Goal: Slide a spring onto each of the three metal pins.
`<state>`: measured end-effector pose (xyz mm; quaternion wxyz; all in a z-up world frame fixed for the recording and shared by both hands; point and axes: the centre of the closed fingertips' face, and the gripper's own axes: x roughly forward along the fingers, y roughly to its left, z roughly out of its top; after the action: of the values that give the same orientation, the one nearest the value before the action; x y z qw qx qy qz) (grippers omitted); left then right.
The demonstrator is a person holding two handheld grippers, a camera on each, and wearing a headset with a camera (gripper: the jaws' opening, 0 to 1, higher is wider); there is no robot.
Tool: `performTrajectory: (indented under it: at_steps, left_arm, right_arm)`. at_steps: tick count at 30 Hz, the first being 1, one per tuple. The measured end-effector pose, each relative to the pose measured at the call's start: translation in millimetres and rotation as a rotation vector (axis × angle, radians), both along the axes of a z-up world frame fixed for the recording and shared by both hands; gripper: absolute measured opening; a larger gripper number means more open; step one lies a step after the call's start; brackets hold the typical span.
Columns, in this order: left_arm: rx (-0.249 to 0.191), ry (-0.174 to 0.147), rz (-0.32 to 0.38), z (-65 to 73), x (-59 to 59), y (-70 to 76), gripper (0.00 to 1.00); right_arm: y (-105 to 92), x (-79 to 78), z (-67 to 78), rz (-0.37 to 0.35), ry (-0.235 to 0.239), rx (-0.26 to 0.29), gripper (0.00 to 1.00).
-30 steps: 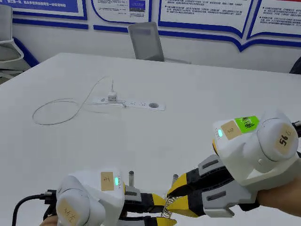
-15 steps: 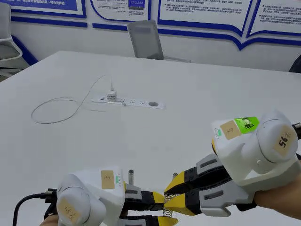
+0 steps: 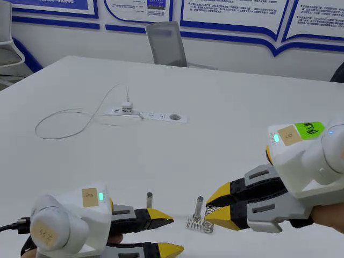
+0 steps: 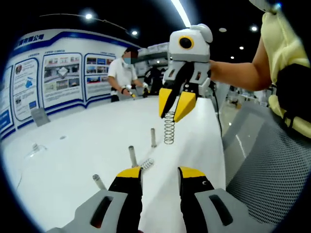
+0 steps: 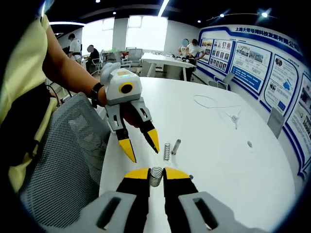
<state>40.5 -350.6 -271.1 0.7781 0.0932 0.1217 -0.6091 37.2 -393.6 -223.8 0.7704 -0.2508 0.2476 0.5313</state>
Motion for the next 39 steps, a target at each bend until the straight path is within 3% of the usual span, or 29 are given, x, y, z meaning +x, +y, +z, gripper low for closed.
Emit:
performTrajectory:
  at_steps: [13,25,39]
  left_arm:
    - [-0.004,0.001,0.119,4.4,21.1,36.1,0.4]
    - [0.004,0.001,0.174,2.4,27.0,48.7,0.52]
    - [0.0,0.02,0.203,0.3,28.9,52.7,0.61]
  right_arm:
    - [-29.0,14.9,10.1,-0.083,-0.024,0.01,0.11]
    - [-67.7,39.2,25.0,-0.203,-0.077,0.012,0.11]
    - [-99.0,57.2,-4.5,-0.323,-0.07,-0.029,0.11]
